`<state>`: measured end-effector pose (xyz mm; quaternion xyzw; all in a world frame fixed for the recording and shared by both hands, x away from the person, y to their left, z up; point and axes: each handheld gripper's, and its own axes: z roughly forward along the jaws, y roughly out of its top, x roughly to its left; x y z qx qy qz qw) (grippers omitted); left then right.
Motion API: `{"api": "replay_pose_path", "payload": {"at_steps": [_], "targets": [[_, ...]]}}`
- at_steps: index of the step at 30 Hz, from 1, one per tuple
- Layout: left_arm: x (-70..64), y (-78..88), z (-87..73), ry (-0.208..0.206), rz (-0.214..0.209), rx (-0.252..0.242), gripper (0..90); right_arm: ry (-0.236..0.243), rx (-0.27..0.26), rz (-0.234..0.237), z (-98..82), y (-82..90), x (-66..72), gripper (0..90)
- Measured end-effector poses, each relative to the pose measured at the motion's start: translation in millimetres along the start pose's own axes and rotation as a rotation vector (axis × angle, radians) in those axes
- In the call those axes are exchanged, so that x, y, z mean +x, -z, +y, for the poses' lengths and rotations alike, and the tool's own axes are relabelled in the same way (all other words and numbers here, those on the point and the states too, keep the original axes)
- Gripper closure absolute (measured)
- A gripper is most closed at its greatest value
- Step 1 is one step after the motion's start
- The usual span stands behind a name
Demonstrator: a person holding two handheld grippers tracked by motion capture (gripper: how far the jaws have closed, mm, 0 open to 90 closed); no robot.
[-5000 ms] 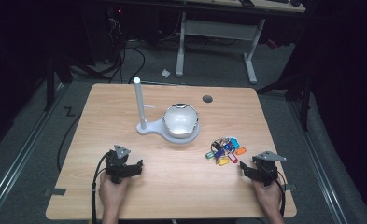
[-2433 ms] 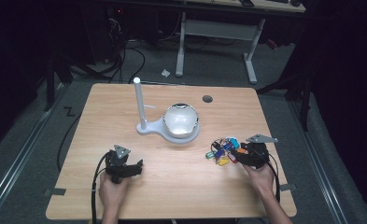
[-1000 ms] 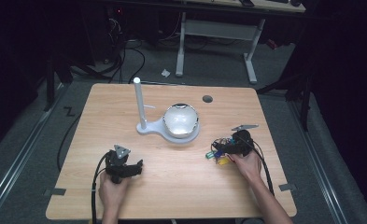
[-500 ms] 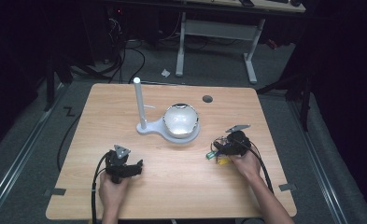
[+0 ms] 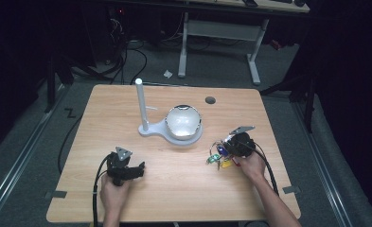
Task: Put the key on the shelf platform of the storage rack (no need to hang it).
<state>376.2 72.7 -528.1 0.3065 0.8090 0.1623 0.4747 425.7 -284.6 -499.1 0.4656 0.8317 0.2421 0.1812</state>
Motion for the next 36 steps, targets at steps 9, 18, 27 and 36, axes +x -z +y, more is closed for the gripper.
{"api": "replay_pose_path", "payload": {"at_steps": [9,18,27,36], "targets": [[0.0,0.1,0.0,0.000,0.000,0.000,15.1,-0.010,-0.064,0.015,0.7,10.1,-5.4,80.3],[0.0,0.0,0.0,-0.001,0.000,0.000,15.1,-0.024,-0.104,0.025,-0.8,23.2,-11.5,81.1],[0.0,0.1,0.0,-0.001,0.000,0.001,15.1,-0.039,-0.161,0.046,-1.1,45.9,-16.9,82.9],[0.0,0.1,0.0,-0.001,0.000,0.001,15.1,-0.017,-0.209,0.045,4.3,72.1,-17.9,83.0]]}}
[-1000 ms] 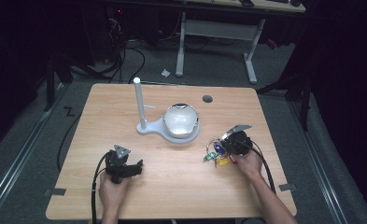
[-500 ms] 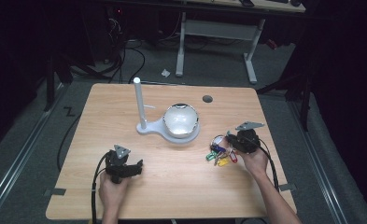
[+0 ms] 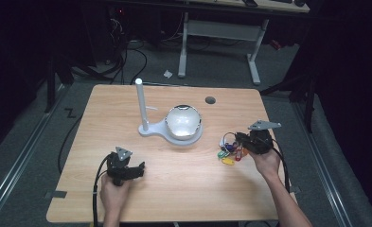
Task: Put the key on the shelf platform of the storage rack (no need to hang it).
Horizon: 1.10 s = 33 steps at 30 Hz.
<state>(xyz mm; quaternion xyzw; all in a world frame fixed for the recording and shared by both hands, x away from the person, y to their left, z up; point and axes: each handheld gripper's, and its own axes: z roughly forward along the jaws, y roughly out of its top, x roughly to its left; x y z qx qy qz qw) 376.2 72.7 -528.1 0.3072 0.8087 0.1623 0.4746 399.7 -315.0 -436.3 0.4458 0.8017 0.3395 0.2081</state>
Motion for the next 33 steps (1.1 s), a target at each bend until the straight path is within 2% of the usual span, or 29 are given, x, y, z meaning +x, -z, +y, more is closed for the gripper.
{"api": "replay_pose_path", "payload": {"at_steps": [9,21,27,33], "targets": [[0.0,0.0,0.0,0.001,0.000,-0.001,15.1,0.005,-0.039,0.015,8.7,17.2,-2.3,83.0],[0.0,0.0,0.0,0.000,0.000,0.000,15.1,0.019,-0.094,0.045,26.0,36.9,1.3,83.3],[0.0,0.0,0.0,0.000,0.000,0.000,15.1,0.048,-0.113,0.045,34.3,45.5,3.4,83.4],[0.0,0.0,0.0,0.000,0.000,0.000,15.1,0.047,-0.136,0.066,41.5,54.1,4.7,83.4]]}}
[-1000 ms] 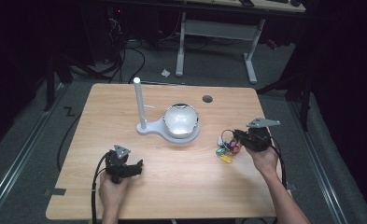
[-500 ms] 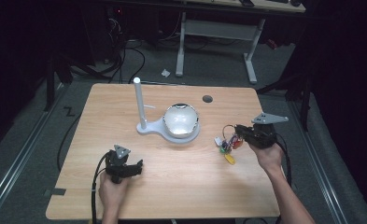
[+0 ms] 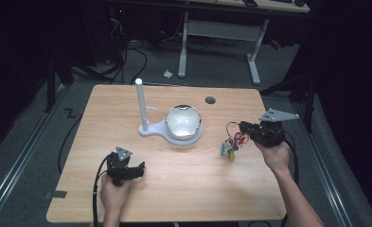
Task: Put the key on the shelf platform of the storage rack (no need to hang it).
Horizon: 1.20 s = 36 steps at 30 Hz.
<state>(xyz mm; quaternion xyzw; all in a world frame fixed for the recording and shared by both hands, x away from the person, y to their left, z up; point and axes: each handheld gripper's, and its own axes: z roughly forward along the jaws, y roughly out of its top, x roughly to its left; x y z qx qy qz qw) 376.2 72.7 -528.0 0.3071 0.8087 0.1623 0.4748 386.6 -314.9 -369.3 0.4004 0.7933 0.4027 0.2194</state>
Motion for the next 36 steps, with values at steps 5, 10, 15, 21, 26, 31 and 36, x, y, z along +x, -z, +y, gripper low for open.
{"api": "replay_pose_path", "payload": {"at_steps": [5,10,15,21,26,31,36], "targets": [[0.1,0.0,0.0,-0.001,0.000,0.000,15.1,0.014,-0.019,0.010,9.7,6.4,1.2,83.4],[0.1,0.0,0.0,-0.001,0.000,0.000,15.1,0.013,-0.031,0.023,17.8,10.2,1.3,83.4],[0.1,0.0,0.0,-0.001,0.000,0.000,15.1,0.015,-0.036,0.044,25.2,11.9,3.2,83.4],[0.1,0.0,0.0,-0.001,-0.001,0.000,15.1,0.008,-0.039,0.079,34.3,12.5,4.6,83.4],[0.0,0.0,0.0,0.000,0.000,0.000,15.1,0.021,-0.053,0.104,44.3,14.9,7.4,83.4],[0.0,0.0,0.0,0.000,0.000,0.000,15.1,0.022,-0.055,0.135,54.3,15.2,9.3,83.4],[0.0,0.0,0.0,0.000,0.000,0.000,15.1,0.036,-0.043,0.152,63.5,11.5,12.3,83.4]]}}
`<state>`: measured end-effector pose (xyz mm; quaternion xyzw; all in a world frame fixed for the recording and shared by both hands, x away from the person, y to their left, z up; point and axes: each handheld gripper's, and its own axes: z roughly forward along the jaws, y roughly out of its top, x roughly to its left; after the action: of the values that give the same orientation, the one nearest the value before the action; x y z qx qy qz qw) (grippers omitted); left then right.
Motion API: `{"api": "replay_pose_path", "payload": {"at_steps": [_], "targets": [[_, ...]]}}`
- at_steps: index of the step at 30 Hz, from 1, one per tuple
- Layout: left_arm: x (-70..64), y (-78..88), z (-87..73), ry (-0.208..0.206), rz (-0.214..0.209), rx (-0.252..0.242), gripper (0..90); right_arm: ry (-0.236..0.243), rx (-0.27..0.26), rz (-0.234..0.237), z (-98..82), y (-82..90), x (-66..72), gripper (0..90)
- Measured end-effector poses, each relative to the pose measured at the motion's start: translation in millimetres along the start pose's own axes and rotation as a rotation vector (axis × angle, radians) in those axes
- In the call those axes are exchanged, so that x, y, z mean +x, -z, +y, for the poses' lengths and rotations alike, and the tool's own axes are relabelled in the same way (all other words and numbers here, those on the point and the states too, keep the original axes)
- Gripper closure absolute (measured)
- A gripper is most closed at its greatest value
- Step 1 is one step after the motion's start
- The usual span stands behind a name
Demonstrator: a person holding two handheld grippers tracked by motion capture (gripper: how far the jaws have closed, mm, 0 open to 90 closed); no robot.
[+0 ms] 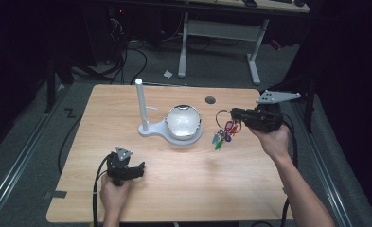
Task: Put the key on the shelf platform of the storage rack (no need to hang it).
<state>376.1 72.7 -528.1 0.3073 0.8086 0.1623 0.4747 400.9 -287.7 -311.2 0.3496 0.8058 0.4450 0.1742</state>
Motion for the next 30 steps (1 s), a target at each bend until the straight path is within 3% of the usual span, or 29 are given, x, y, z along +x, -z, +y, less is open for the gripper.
{"api": "replay_pose_path", "payload": {"at_steps": [21,30], "targets": [[-0.1,0.1,0.0,0.001,0.001,0.001,15.1,0.039,-0.044,0.046,45.8,-21.1,9.4,83.4],[0.1,0.0,0.0,-0.002,0.000,0.000,15.1,0.054,-0.042,0.069,61.9,-38.7,16.6,83.4]]}}
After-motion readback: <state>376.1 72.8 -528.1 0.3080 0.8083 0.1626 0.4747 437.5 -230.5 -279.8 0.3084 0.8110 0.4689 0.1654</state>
